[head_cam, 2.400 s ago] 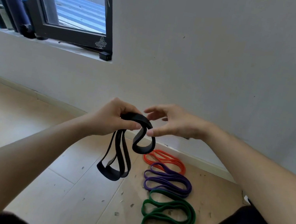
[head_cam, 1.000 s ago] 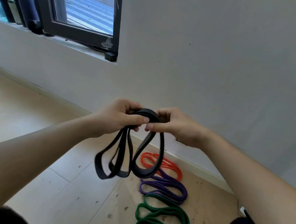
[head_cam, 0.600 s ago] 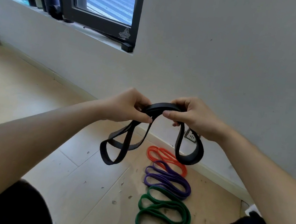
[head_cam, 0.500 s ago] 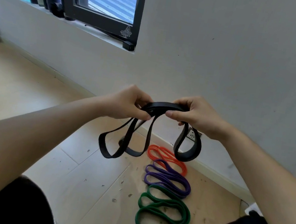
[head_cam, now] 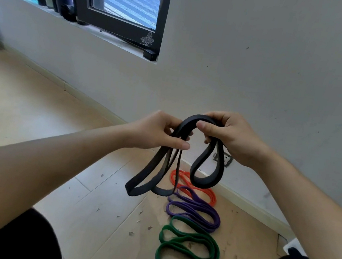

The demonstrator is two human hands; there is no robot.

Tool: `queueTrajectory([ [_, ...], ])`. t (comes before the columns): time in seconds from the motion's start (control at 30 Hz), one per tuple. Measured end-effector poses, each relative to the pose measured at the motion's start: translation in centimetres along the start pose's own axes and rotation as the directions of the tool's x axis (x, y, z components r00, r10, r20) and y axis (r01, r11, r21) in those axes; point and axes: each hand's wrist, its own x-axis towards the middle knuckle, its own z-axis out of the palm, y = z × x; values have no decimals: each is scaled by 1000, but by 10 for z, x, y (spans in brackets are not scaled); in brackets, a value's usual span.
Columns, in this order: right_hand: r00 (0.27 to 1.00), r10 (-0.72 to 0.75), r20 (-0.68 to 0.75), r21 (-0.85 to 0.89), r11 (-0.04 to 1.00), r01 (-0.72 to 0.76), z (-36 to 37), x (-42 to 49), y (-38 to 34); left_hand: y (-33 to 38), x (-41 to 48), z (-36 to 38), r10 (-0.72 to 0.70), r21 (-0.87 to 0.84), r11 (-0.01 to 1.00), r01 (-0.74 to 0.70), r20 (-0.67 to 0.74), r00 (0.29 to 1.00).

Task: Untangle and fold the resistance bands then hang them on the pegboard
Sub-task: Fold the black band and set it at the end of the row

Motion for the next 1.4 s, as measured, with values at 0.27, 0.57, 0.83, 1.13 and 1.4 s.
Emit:
queueTrajectory([
  [0.27, 1000, 8, -23, 157, 988, -5, -12, -3, 8, 11, 0, -4, -34, -225, 974, 10, -104, 994],
  [0.57, 979, 142, 144, -193, 975, -113, -10, -9, 10, 13, 1, 0, 23, -156, 987, -38, -94, 995],
  [0.83, 994, 21, 104, -483, 875, 32, 10, 1, -2, 12, -1, 1, 50, -9, 999, -51, -141, 989],
  [1.13, 990, 94, 102, -403, 914, -46, 4, 0, -3, 3, -3, 2, -57, -134, 990, 39, -131, 990],
  [1.4, 995, 57, 81, -281, 959, -32, -14, -7, -2, -13, -9, 16, -71, -77, 995, 63, -111, 991],
])
